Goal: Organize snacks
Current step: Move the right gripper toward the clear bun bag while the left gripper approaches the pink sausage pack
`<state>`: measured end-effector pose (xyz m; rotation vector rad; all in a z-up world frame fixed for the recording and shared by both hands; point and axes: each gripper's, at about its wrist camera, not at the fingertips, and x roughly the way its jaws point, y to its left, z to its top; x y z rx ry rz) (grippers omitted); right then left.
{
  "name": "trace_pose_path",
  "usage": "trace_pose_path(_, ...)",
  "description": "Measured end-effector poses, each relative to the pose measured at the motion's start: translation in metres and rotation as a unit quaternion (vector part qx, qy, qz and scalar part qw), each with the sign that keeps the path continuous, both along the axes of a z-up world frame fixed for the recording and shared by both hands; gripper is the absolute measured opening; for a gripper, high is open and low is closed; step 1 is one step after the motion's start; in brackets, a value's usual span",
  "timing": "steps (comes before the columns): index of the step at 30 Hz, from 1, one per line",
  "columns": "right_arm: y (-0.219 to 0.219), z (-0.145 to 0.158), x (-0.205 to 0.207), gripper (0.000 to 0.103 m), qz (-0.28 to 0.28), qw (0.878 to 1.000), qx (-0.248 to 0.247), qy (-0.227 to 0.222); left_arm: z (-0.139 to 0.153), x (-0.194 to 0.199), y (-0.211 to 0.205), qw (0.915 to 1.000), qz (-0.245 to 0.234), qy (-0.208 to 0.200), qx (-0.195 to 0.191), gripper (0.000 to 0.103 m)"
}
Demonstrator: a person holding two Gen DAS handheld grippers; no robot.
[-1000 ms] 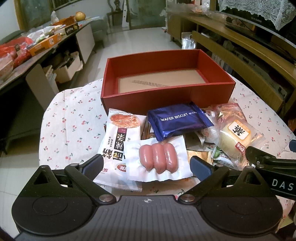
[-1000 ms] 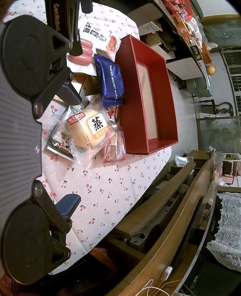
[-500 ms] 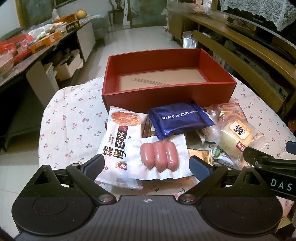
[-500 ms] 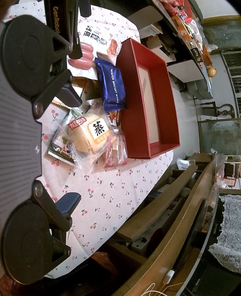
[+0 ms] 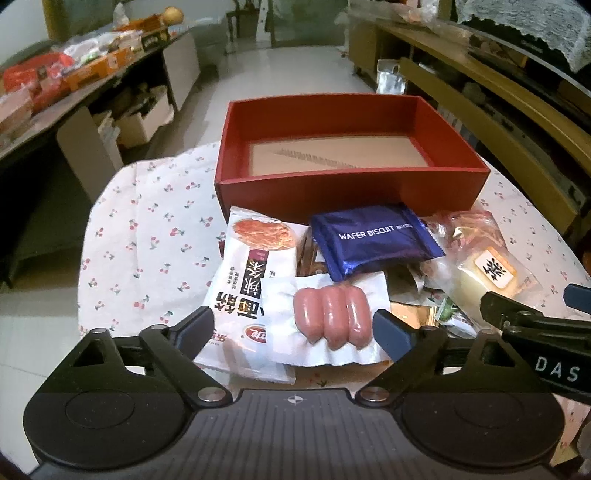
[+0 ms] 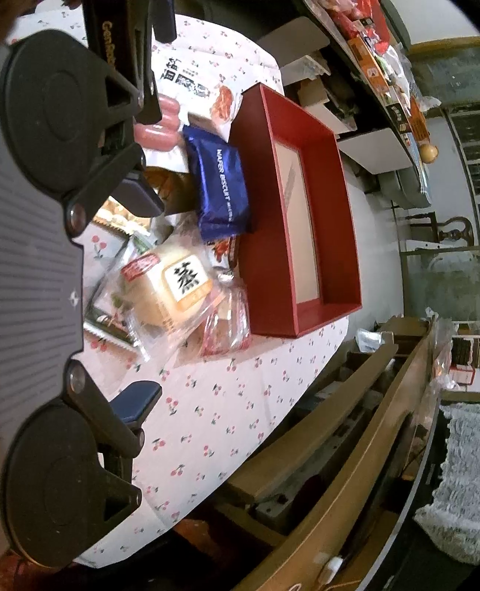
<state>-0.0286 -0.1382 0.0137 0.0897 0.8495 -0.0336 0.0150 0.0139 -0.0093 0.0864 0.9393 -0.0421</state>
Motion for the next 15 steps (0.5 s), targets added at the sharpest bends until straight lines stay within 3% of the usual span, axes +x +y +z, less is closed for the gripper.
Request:
trace_pose_path(7, 0.001, 0.003, 0.018, 0.101, 0.005, 1.0, 0.02, 0.006, -0.001, 0.019, 0.006, 0.9996, 0.008, 0.017, -0.019, 0.092)
trace_pose_path(15, -0.005, 0.01, 0.043, 0.101, 0.008, 1.0, 0.025, 0.001, 0.002, 0.039, 0.01, 0.9989, 0.003, 0.02, -0.042, 0.1)
